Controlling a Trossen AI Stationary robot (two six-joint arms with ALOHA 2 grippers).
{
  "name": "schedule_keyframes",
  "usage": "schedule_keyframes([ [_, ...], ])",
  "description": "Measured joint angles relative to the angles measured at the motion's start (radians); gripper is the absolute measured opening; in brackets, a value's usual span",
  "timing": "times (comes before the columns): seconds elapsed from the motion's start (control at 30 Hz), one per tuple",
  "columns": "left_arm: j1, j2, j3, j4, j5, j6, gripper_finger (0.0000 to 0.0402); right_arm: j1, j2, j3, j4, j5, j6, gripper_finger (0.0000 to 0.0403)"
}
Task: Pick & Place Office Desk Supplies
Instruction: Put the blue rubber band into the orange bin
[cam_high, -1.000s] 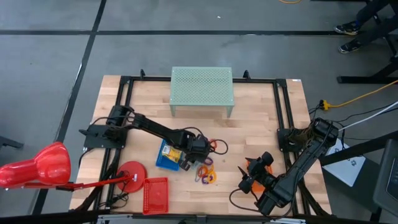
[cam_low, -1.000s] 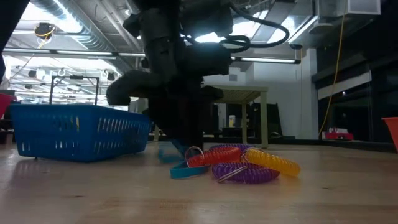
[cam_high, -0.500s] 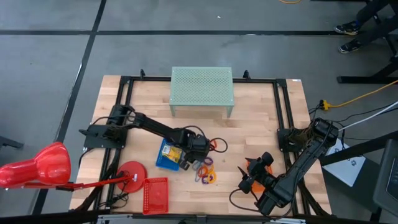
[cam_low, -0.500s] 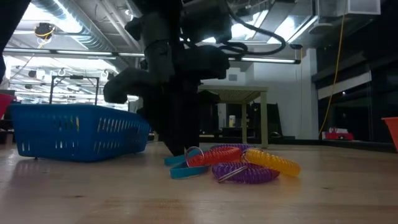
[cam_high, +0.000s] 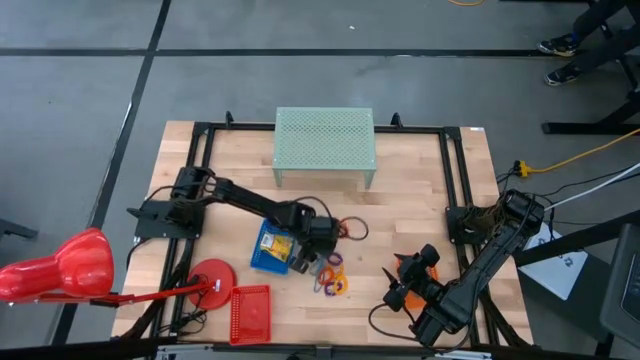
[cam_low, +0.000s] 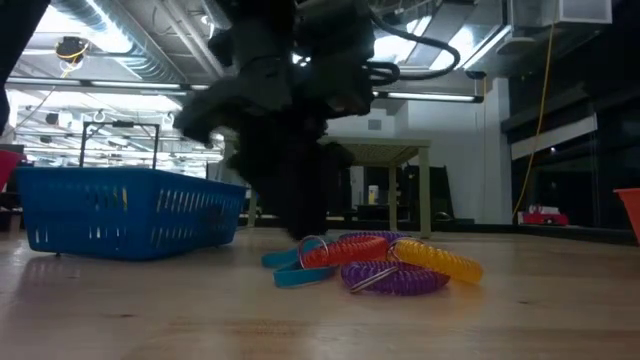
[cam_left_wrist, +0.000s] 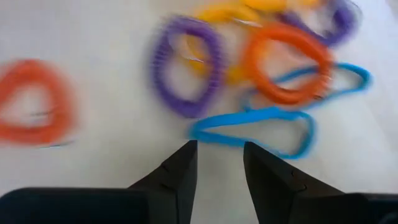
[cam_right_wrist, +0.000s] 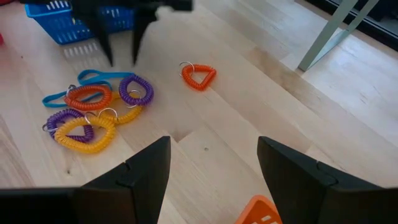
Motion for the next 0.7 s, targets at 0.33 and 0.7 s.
schedule_keyframes([
  [0.33,0.057,-0.002,0.038,-0.025,0.066,-0.317,0.0128,0.0,0.0,0.0,0.008,0.004,0.0,0.0242],
  [0.7,-0.004,-0.002,0.038,-0.034,-0.033,-0.553,0.0128,0.0,0.0,0.0,0.015,0.006,0.0,0.0242],
])
